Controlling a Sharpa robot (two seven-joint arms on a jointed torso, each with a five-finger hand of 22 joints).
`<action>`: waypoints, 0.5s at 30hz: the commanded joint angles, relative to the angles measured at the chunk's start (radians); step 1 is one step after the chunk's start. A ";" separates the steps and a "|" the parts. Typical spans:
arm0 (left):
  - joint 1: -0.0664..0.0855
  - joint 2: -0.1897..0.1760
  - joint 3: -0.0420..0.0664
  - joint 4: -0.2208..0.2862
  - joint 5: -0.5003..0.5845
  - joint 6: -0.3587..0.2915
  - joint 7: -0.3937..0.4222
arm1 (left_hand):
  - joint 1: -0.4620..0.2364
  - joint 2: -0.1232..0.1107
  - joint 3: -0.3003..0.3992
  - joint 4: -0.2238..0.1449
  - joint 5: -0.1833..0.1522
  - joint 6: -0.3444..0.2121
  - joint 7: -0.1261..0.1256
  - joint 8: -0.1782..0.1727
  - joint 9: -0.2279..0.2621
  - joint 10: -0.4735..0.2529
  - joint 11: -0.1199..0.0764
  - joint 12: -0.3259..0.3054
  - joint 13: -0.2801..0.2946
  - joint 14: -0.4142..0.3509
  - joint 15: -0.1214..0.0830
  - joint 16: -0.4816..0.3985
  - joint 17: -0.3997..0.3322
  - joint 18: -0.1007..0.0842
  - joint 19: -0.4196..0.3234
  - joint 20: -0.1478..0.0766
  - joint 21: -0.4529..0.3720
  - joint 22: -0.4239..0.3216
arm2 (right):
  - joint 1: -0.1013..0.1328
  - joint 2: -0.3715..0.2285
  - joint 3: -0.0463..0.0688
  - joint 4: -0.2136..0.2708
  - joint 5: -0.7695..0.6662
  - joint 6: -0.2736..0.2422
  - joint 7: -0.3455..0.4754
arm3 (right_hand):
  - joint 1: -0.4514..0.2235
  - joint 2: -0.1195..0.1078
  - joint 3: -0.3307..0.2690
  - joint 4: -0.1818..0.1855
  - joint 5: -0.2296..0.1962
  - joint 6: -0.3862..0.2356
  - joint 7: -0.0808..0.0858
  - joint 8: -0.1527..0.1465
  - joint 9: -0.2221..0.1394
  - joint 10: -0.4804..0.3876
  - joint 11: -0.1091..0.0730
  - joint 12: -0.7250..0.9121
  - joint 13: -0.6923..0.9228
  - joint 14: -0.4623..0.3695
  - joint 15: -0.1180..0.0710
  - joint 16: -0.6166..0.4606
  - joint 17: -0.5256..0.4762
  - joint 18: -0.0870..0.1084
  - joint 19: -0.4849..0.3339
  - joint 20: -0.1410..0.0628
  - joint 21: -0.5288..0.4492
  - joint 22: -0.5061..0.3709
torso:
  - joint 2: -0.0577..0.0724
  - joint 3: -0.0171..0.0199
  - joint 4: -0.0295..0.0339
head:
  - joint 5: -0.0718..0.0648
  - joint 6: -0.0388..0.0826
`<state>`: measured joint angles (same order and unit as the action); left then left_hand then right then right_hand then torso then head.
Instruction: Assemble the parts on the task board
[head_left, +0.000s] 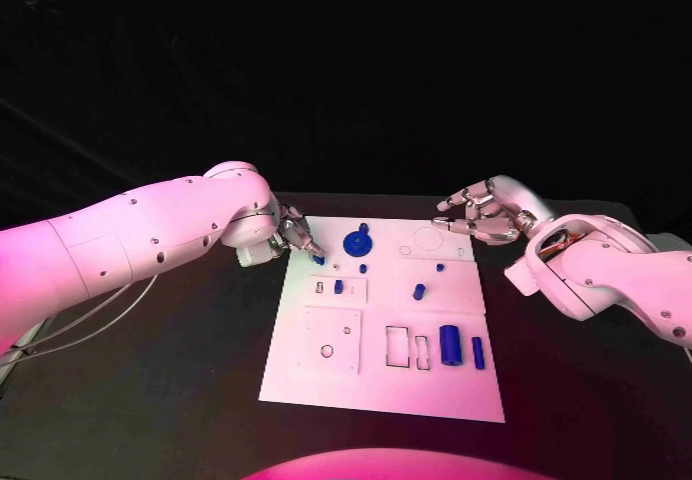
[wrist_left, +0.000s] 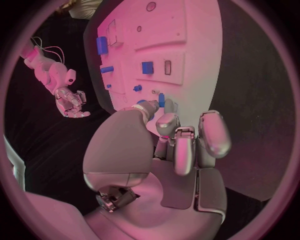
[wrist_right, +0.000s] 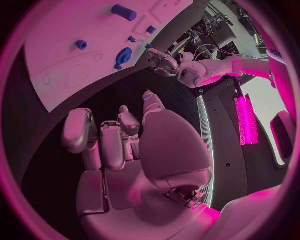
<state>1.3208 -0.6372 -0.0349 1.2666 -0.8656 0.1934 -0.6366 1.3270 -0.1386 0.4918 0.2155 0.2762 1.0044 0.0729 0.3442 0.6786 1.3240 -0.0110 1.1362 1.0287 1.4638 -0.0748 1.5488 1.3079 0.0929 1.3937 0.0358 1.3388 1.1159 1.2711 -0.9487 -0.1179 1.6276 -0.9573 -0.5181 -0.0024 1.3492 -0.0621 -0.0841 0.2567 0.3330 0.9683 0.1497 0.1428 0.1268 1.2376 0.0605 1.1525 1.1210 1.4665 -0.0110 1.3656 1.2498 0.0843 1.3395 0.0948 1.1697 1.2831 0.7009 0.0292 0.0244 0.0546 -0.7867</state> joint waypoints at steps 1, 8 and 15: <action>0.000 -0.031 0.000 0.059 0.071 -0.082 0.022 | -0.018 -0.003 0.172 -0.161 0.008 0.016 -0.008 0.009 0.007 0.010 -0.003 0.007 0.005 0.095 0.000 -0.003 0.220 -0.003 0.003 -0.002 -0.001 0.003 | -0.001 -0.001 0.000 0.000 -0.003 0.001 0.008 | 0.000 0.011 -0.004 0.000 0.005 -0.003 -0.007 0.007 -0.002 -0.002 -0.001 -0.004 0.000 0.031 -0.004 -0.005 0.000 0.011 -0.005 -0.001 -0.003 -0.001 | -0.001 0.0004 0.0010 | 0.002 -0.002; -0.010 -0.088 0.000 0.149 0.026 -0.115 0.034 | -0.035 -0.020 0.199 -0.177 0.019 0.021 -0.011 0.020 0.014 0.016 -0.006 0.009 0.008 0.095 -0.002 -0.002 0.220 -0.004 0.006 -0.004 0.002 0.008 | -0.001 -0.001 0.000 -0.001 -0.002 0.000 0.008 | -0.001 0.014 -0.005 0.002 0.007 -0.003 -0.007 0.008 -0.002 -0.002 -0.001 -0.004 -0.001 0.031 -0.004 -0.006 -0.001 0.011 -0.006 -0.001 -0.005 -0.002 | 0.000 -0.0007 0.0011 | 0.002 -0.001; -0.029 -0.118 0.000 0.195 -0.069 -0.113 0.036 | -0.041 -0.035 0.212 -0.189 0.027 0.026 -0.012 0.027 0.019 0.022 -0.008 0.012 0.011 0.095 -0.003 -0.002 0.220 -0.005 0.007 -0.006 0.003 0.010 | -0.001 0.000 0.000 -0.003 -0.002 0.001 0.008 | -0.004 0.017 -0.006 0.004 0.009 -0.003 -0.007 0.008 -0.002 -0.002 -0.001 -0.004 -0.001 0.031 -0.004 -0.006 -0.001 0.011 -0.005 -0.001 -0.005 -0.001 | 0.000 -0.0003 0.0010 | 0.005 -0.004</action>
<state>1.2936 -0.7546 -0.0351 1.4537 -0.8669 0.0976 -0.6171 1.2899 -0.1672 0.5360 0.1898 0.2972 1.0115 0.0727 0.3671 0.6937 1.3396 -0.0192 1.1425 1.0387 1.4639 -0.0747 1.5488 1.3077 0.0929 1.3974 0.0320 1.3387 1.1257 1.2711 -0.9493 -0.1180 1.6248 -0.9570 -0.5184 -0.0024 1.3451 -0.0580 -0.0871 0.2598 0.3391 0.9683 0.1497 0.1466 0.1259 1.2376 0.0605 1.1525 1.1209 1.4665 -0.0110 1.3656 1.2498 0.0842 1.3395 0.0948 1.1697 1.2832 0.7005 0.0287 0.0257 0.0585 -0.7900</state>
